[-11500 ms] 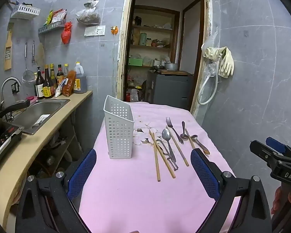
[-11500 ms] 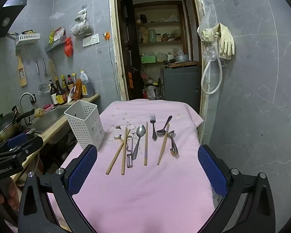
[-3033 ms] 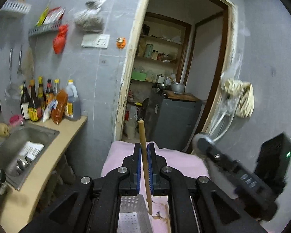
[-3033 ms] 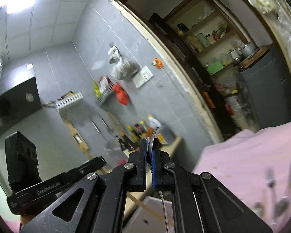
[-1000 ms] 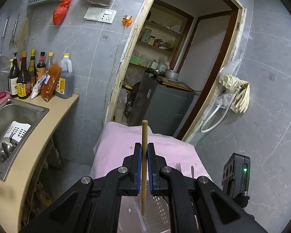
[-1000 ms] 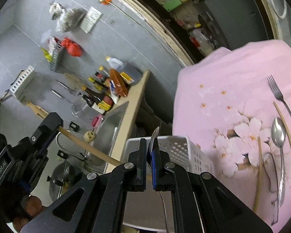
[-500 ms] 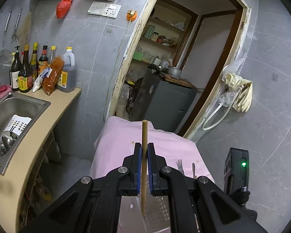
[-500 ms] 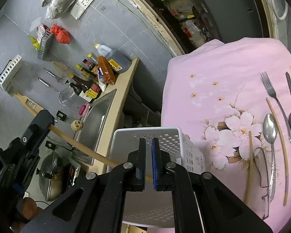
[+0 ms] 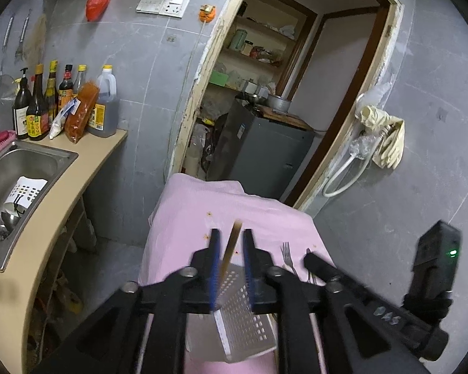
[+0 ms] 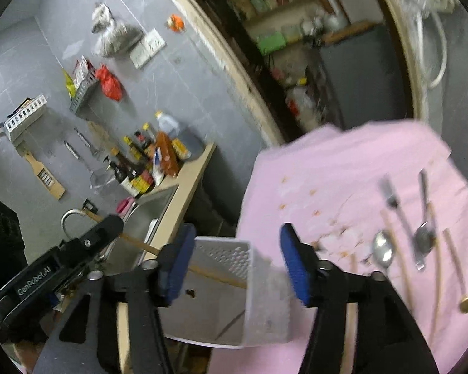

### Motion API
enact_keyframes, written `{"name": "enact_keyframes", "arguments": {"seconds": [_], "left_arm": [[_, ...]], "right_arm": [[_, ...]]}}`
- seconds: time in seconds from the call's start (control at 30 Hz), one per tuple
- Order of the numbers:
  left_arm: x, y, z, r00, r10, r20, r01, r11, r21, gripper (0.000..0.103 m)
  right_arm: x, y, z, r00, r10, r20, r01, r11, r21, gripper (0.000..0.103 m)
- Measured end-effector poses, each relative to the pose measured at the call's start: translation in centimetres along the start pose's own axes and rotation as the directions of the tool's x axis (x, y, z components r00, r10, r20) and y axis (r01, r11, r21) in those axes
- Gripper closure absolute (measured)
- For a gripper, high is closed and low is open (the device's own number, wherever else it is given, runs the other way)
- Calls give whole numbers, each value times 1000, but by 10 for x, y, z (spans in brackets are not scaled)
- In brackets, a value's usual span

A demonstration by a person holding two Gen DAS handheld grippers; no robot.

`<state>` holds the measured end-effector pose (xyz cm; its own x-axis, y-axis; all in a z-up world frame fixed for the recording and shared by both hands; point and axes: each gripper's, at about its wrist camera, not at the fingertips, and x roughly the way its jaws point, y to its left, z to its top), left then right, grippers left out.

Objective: Organize utensils
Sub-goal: 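Open both tools to drop the chopstick and knife into the white caddy, then move both tools back down to the remaining utensils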

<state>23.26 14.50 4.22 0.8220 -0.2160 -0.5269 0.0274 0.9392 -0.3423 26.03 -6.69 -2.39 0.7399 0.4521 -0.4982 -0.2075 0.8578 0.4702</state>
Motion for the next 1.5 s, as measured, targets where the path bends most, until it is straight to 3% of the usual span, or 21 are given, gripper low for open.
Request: {"name": "enact_keyframes", "arguments": {"seconds": [0.03, 0.1, 0.23, 0.37, 0.5, 0.6, 0.7, 0.83, 1.07, 1.2, 1.5], "left_arm": [[-2, -3, -2, 1000, 1, 6, -1, 1000, 6, 73], [-5, -8, -6, 1000, 1, 24, -1, 1000, 16, 52], [-11, -25, -14, 999, 14, 46, -16, 999, 52, 41], [-16, -48, -22, 995, 65, 73, -72, 993, 97, 20], [-19, -71, -31, 989, 105, 103, -118, 984, 136, 7], [-20, -92, -40, 983, 130, 126, -150, 974, 168, 6], [-19, -111, -48, 978, 149, 148, -177, 964, 196, 5], [-13, -138, -63, 967, 182, 177, -221, 946, 239, 4], [4, -171, -92, 970, 182, 159, -222, 932, 287, 3], [22, -183, -107, 972, 199, 127, -229, 926, 300, 3], [60, -198, -129, 965, 248, 86, -263, 912, 315, 3]], "right_arm": [[-8, -2, 2, 1000, -15, 23, 15, 1000, -13, 37], [-21, -8, 7, 997, -45, 56, 48, 998, -39, 31], [-46, -20, 16, 988, -117, 100, 125, 990, -73, 18], [-65, -34, 25, 966, -238, 101, 248, 963, -101, 15], [-79, -50, 30, 939, -334, 88, 343, 927, -148, 13], [-99, -64, 30, 913, -389, 119, 406, 894, -192, 13], [-119, -74, 28, 872, -449, 194, 487, 836, -253, 1], [-142, -87, 29, 838, -484, 251, 542, 791, -284, 1], [-162, -128, 31, 828, -498, 256, 556, 789, -263, 1], [-154, -148, 28, 857, -467, 219, 513, 809, -287, 1], [-131, -180, 16, 892, -413, 183, 452, 830, -328, 1]]}}
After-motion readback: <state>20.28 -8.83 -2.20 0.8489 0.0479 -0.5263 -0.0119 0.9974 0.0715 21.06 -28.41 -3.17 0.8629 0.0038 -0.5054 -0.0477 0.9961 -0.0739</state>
